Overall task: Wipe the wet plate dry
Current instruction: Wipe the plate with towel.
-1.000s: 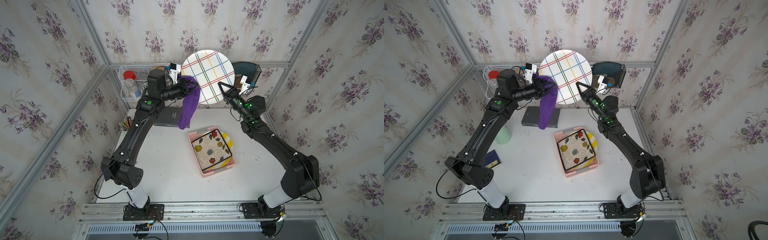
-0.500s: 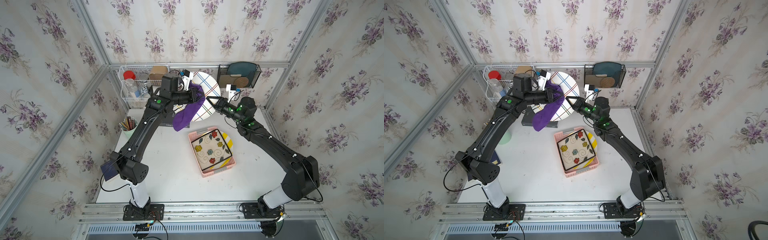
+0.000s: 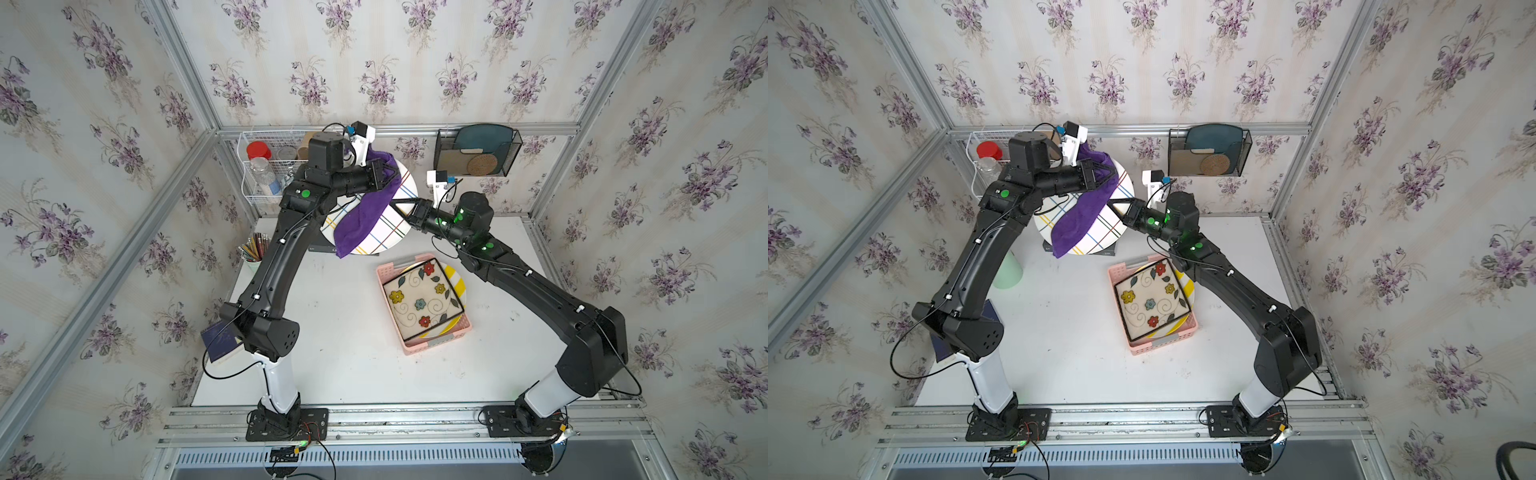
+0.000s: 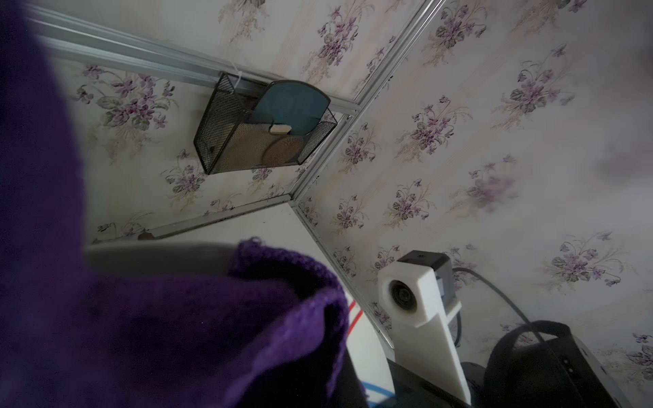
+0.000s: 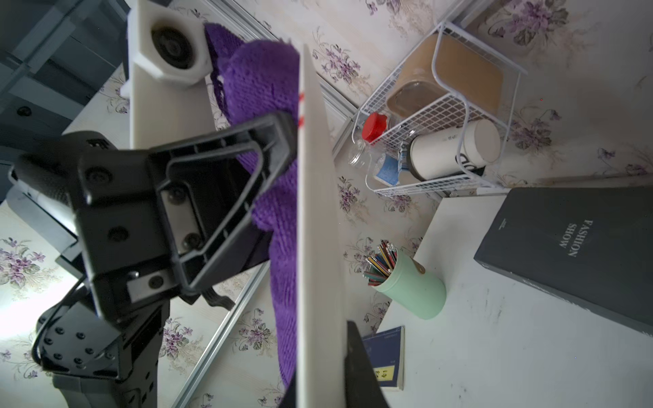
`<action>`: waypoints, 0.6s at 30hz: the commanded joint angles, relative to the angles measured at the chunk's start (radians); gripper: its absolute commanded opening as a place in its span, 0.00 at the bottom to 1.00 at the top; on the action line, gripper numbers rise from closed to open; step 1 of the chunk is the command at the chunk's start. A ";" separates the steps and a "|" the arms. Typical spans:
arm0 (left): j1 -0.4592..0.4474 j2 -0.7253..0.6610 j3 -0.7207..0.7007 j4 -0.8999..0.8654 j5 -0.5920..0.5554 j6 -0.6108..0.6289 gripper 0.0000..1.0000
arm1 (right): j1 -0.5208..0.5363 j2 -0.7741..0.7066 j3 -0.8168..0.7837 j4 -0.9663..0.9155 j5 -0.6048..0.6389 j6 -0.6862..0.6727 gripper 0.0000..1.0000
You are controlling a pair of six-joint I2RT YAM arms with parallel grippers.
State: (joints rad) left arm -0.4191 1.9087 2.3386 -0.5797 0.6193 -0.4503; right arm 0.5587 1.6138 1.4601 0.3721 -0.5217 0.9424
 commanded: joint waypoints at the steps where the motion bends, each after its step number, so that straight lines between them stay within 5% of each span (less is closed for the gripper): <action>1: -0.018 0.003 -0.016 -0.154 -0.028 0.051 0.00 | -0.084 -0.021 0.022 0.332 -0.064 0.049 0.00; 7: -0.031 -0.124 -0.277 -0.137 -0.027 0.104 0.00 | -0.107 -0.069 -0.045 0.381 -0.010 0.094 0.00; 12: -0.104 -0.103 -0.305 -0.164 -0.003 0.115 0.00 | -0.063 0.001 -0.004 0.463 -0.002 0.180 0.00; 18: -0.074 -0.082 -0.179 -0.324 -0.400 0.169 0.00 | -0.084 -0.041 -0.031 0.385 0.019 0.142 0.00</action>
State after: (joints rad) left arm -0.5205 1.8084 2.1296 -0.6907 0.5560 -0.3294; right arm 0.4755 1.6287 1.4208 0.4946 -0.4534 1.0428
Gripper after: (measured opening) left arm 0.078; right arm 0.123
